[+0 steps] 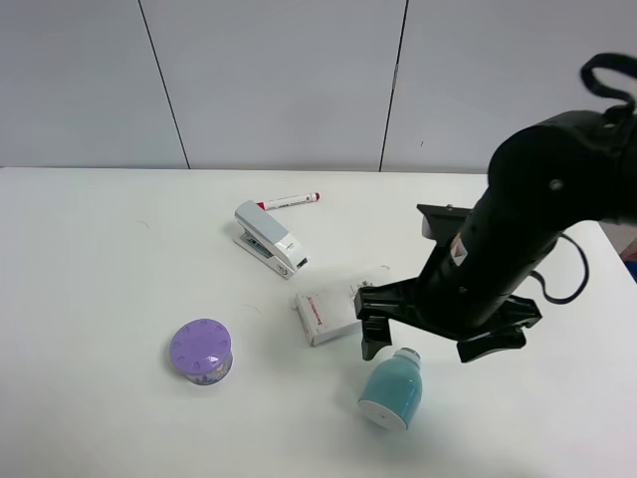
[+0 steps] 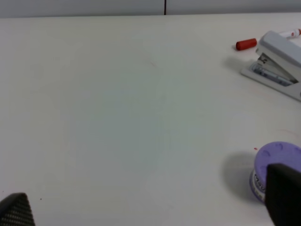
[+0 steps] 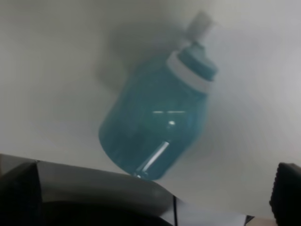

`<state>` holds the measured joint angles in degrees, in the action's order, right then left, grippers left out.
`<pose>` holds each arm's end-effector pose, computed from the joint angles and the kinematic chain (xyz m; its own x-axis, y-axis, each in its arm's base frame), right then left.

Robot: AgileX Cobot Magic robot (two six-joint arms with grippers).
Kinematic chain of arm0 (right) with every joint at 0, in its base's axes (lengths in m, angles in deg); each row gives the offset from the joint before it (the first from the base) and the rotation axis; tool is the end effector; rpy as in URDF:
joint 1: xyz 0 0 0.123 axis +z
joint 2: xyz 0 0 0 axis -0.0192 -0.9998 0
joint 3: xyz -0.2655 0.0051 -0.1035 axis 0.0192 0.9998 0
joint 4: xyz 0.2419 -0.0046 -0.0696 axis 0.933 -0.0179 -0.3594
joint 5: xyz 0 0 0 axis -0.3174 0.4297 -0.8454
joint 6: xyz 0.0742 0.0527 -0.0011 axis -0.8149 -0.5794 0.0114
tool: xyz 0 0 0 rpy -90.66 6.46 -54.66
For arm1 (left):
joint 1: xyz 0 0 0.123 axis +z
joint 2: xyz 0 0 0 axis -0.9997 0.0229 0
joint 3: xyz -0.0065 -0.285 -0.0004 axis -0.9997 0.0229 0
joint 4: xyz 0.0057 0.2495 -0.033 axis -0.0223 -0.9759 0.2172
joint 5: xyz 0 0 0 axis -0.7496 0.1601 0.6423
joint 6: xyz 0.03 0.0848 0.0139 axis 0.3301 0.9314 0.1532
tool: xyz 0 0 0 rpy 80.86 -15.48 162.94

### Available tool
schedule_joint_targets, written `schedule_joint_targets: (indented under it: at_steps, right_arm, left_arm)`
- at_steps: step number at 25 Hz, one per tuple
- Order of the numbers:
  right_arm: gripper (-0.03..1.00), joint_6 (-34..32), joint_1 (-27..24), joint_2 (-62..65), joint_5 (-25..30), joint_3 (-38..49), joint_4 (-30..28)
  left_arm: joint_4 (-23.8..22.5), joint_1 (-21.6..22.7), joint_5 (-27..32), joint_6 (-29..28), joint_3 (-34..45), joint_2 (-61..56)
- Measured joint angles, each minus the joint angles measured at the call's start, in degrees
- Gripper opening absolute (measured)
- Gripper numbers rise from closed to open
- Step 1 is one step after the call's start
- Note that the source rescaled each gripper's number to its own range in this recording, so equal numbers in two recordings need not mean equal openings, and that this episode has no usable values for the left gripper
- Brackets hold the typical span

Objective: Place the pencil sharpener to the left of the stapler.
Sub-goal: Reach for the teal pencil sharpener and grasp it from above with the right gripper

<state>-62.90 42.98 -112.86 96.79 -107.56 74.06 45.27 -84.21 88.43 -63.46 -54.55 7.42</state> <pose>0.1820 0.1793 0.2269 -0.9998 -0.0013 -0.0190 -0.0050 0.9813 0.1923 -0.0065 -0.0062 0.2803 -0.4335 -0.0404 -0.9002 -0.0245 0.9992 -0.0330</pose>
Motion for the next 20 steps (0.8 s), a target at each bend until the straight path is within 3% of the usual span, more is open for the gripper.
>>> schedule_joint_targets:
  at_steps: [4,13,20]
  right_arm:
    - [0.94,-1.86,1.04,-2.35,-2.97,0.94,0.3]
    - [0.94,-9.18,3.13,-0.37,-10.4,12.56,4.63]
    - [0.94,-16.23,3.13,1.95,-12.35,12.78,-1.88]
  left_arm:
    - [0.0,0.0,0.0,0.0,0.0,0.0]
    - [0.0,0.0,0.0,0.0,0.0,0.0]
    - [0.0,0.0,0.0,0.0,0.0,0.0]
